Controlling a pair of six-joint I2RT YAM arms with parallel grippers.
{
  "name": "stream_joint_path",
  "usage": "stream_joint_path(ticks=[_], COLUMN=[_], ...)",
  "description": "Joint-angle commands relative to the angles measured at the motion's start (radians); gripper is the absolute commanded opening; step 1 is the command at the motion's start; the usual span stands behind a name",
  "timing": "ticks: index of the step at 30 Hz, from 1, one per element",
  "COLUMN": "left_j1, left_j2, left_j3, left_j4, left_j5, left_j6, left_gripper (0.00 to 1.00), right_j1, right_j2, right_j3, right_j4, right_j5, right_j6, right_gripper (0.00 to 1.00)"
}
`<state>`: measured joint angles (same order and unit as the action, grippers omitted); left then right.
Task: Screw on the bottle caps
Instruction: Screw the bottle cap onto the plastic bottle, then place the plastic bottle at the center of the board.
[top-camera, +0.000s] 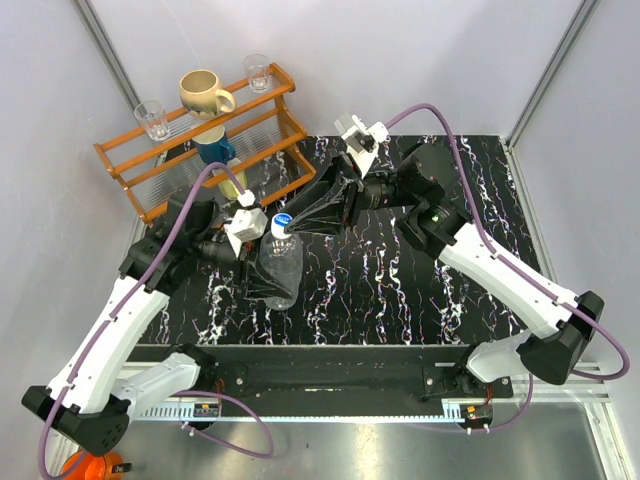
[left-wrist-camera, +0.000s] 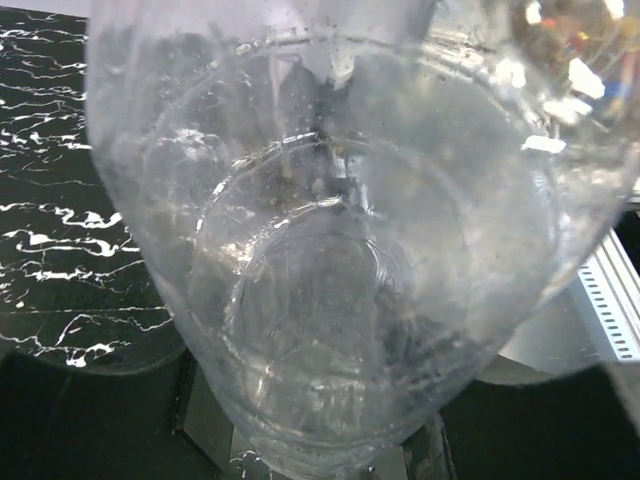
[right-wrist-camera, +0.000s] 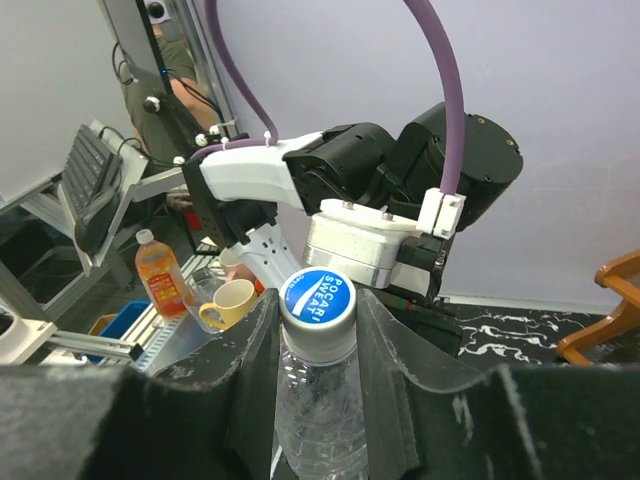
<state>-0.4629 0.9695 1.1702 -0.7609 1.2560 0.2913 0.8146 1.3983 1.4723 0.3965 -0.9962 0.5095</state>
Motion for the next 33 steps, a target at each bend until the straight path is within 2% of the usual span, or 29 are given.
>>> stream_joint_path(ticks=[1,4,7,8,10,14,23,29,33], left_j1=[0.006,0.006,0.004,0.006,0.006,0.004,0.006,0.006,0.006], left_j2=[0.015,0.012,0.009,0.009,0.009,0.009,0.006,0.006,0.003], left_j3=[0.023,0.022,0.011,0.009,0.003,0.0,-0.011,-0.01,-0.014], left_j4=[0.046,0.06,0.092,0.104,0.112,0.129,0.146,0.156,0.155], left_j5=[-0.148,-0.216,-0.329,-0.405,-0.476,-0.602,-0.757,-0.86,-0.883], left_j6=[-0.035,-0.049,-0.069,-0.07,-0.072,-0.076,-0.076,-0.081,-0.083], left_gripper=[0.0,0.0,0.0,0.0,0.0,0.0,0.0,0.0,0.0], right_j1=[0.051,0.055,0.066,0.069,0.077,0.107,0.121,0.126,0.126], right_j2=[-0.005,-0.004,-0.013,-0.015,-0.019,-0.041,-0.163,-0.199,-0.191], right_j3=[0.029,0.043,0.055,0.059,0.066,0.059,-0.046,-0.093,-0.106], right_j4=[-0.131,-0.212,-0.324,-0.388,-0.461,-0.599,-0.728,-0.774,-0.765], right_j5=[0.031,0.085,0.201,0.288,0.371,0.638,1.121,1.301,1.331], right_j6=[-0.066,-0.094,-0.137,-0.146,-0.157,-0.164,-0.056,0.018,0.06], right_gripper=[0.24,0.17,0.04,0.0,0.0,0.0,0.0,0.0,0.0])
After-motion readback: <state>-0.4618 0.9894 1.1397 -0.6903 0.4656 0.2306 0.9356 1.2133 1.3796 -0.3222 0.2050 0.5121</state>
